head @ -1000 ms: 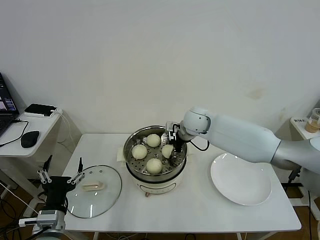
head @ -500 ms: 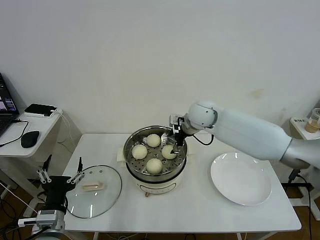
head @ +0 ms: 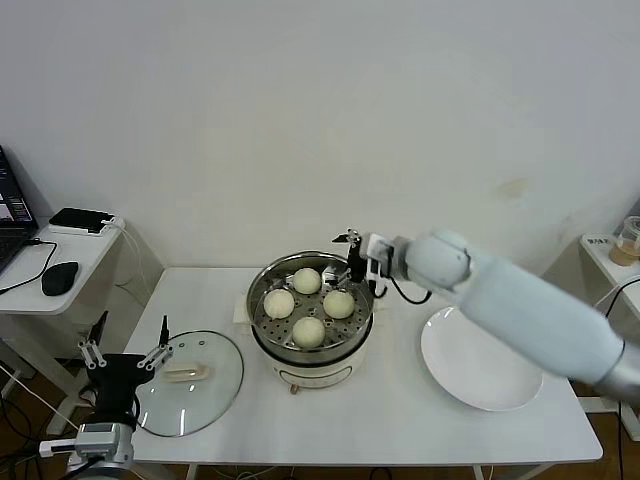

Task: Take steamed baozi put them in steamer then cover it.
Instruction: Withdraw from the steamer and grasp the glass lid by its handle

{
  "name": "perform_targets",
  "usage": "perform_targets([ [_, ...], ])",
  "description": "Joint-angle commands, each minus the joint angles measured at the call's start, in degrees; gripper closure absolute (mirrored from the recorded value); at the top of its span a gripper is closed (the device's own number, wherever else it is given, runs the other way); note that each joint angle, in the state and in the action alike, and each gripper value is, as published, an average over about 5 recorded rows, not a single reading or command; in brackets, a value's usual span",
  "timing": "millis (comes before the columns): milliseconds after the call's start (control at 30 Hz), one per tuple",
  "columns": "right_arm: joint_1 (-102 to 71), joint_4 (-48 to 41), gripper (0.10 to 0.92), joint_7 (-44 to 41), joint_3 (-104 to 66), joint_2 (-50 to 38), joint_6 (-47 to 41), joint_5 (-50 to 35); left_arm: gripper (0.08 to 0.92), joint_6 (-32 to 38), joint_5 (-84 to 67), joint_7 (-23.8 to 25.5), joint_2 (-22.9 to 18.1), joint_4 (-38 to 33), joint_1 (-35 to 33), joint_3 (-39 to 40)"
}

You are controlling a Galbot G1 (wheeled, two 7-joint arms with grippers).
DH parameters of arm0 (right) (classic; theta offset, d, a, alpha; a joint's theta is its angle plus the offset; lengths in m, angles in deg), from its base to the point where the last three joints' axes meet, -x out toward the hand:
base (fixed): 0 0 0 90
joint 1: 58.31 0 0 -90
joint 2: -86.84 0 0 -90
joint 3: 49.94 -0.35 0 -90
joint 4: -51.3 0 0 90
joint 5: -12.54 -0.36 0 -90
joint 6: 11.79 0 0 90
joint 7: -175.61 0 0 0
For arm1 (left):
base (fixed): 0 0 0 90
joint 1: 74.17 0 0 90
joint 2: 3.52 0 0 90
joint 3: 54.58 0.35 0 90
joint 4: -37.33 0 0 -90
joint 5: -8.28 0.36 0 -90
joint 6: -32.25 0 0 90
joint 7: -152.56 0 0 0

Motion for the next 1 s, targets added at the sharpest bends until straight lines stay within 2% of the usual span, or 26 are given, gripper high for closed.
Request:
perform_targets([
  [33, -46.1, 9.6, 0.203, 15.3, -43.5, 4.2, 21.3, 11.3, 0.177, 1.6, 0.3, -0.6, -0.4, 1.7, 0.0, 0.9],
  [233, -63.0, 9.8, 0.203, 10.7, -62.1, 18.6, 34.4, 8.6, 0.177, 3.0, 3.3, -1.2, -0.9, 5.7, 0.7, 2.9],
  [367, -69.2, 10.2, 0.203, 8.3, -69.4, 24.9, 37.3, 3.9, 0.177, 4.5, 9.2, -1.8, -0.7, 8.8, 1.4, 3.6],
  [500, -73.9, 11.3, 0.203, 9.0, -72.8, 27.4, 35.4, 3.4, 0.177, 4.8, 19.1, -1.7, 1.9, 11.2, 0.4, 2.9],
  [767, -78.0, 13.5, 0.203, 13.4, -76.9, 29.4, 29.5, 5.5, 0.177, 5.8, 44.4, -1.3, 11.4, 14.7, -9.2, -3.1],
  [1000, -78.5, 14.6, 0.203, 14.2, -76.4, 31.0, 28.2, 7.1, 0.177, 7.8, 61.4, -3.1, 12.9, 17.4, -13.6, -3.5],
])
